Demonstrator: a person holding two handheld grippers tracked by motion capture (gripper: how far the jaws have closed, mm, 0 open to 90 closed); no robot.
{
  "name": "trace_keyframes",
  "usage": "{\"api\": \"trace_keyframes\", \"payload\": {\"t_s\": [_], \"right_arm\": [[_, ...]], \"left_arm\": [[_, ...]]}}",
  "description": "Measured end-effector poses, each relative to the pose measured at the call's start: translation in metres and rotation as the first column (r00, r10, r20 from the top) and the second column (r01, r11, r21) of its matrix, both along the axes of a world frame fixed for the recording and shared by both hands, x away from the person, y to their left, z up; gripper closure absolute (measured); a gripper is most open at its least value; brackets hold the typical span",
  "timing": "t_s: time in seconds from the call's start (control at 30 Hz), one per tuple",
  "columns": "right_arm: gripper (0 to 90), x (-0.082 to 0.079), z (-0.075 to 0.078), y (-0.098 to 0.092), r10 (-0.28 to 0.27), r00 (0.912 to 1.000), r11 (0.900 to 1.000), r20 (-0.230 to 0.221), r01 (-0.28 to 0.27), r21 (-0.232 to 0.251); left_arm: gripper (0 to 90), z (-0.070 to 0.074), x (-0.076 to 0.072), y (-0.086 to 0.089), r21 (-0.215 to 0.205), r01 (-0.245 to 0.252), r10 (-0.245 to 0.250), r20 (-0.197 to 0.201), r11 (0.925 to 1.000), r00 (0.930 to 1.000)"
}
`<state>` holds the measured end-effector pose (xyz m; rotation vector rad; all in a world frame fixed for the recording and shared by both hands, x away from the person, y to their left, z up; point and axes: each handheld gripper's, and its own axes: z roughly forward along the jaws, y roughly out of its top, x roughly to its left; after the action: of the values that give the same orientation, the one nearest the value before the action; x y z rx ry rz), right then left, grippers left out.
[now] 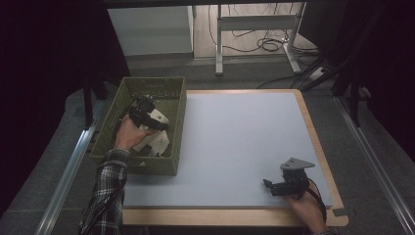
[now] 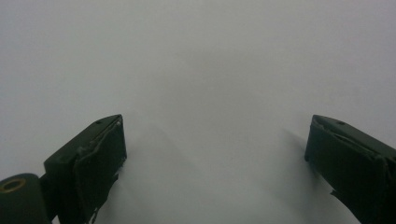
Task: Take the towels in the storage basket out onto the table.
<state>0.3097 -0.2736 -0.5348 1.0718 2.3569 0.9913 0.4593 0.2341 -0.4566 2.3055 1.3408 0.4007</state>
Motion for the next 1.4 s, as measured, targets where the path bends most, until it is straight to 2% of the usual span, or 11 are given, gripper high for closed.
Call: {"api": "trace_keyframes", "payload": {"t_s": [0.17,0.43,0.53,0.67,0.73,0.77,0.93,1.13,1.33,1.37,1.4], "right_arm": [[5.4,0.000,0.000,0.000,0.000,1.0000,1.000,0.000,0.000,0.001],[5.4,0.000,0.000,0.000,0.001,1.0000,1.000,0.000,-0.001,0.001],[5.4,0.000,0.000,0.000,0.002,1.0000,1.000,0.001,-0.002,0.000],[5.4,0.000,0.000,0.000,0.002,1.0000,1.000,0.000,-0.002,0.001],[5.4,0.000,0.000,0.000,0.002,1.0000,1.000,0.001,-0.002,0.001],[5.4,0.000,0.000,0.000,0.002,1.0000,1.000,0.000,-0.002,0.001],[5.4,0.000,0.000,0.000,0.002,1.0000,1.000,0.001,-0.002,0.000],[5.4,0.000,0.000,0.000,0.002,1.0000,1.000,0.001,-0.002,0.000],[5.4,0.000,0.000,0.000,0.002,1.0000,1.000,0.001,-0.002,0.000],[5.4,0.000,0.000,0.000,0.002,1.0000,1.000,0.001,-0.002,0.000],[5.4,0.000,0.000,0.000,0.002,1.0000,1.000,0.001,-0.002,0.000]], "left_arm": [[1.9,-0.015,0.011,0.002,0.068,0.008,-0.002,-0.082,0.9976,0.9967],[3.4,-0.033,0.024,0.002,0.105,0.014,0.005,-0.181,0.9944,0.9834],[3.2,-0.040,0.029,0.003,0.110,0.011,0.017,-0.252,0.9938,0.9675],[5.2,-0.042,0.029,0.004,0.107,-0.001,0.030,-0.272,0.9943,0.9619],[9.5,-0.046,0.028,0.003,0.155,0.010,0.038,-0.298,0.9879,0.9539],[14.8,-0.048,0.027,0.001,0.203,0.017,0.045,-0.295,0.9790,0.9543],[27.3,-0.048,0.023,-0.001,0.207,0.032,0.031,-0.294,0.9778,0.9553],[65.2,-0.043,0.017,-0.004,0.263,0.059,0.015,-0.271,0.9628,0.9624],[75.0,-0.041,0.016,-0.003,0.258,0.071,-0.001,-0.260,0.9636,0.9655],[75.3,-0.039,0.015,0.001,0.226,0.054,0.005,-0.253,0.9725,0.9673],[75.5,-0.039,0.015,0.001,0.226,0.054,0.005,-0.253,0.9725,0.9673]]}}
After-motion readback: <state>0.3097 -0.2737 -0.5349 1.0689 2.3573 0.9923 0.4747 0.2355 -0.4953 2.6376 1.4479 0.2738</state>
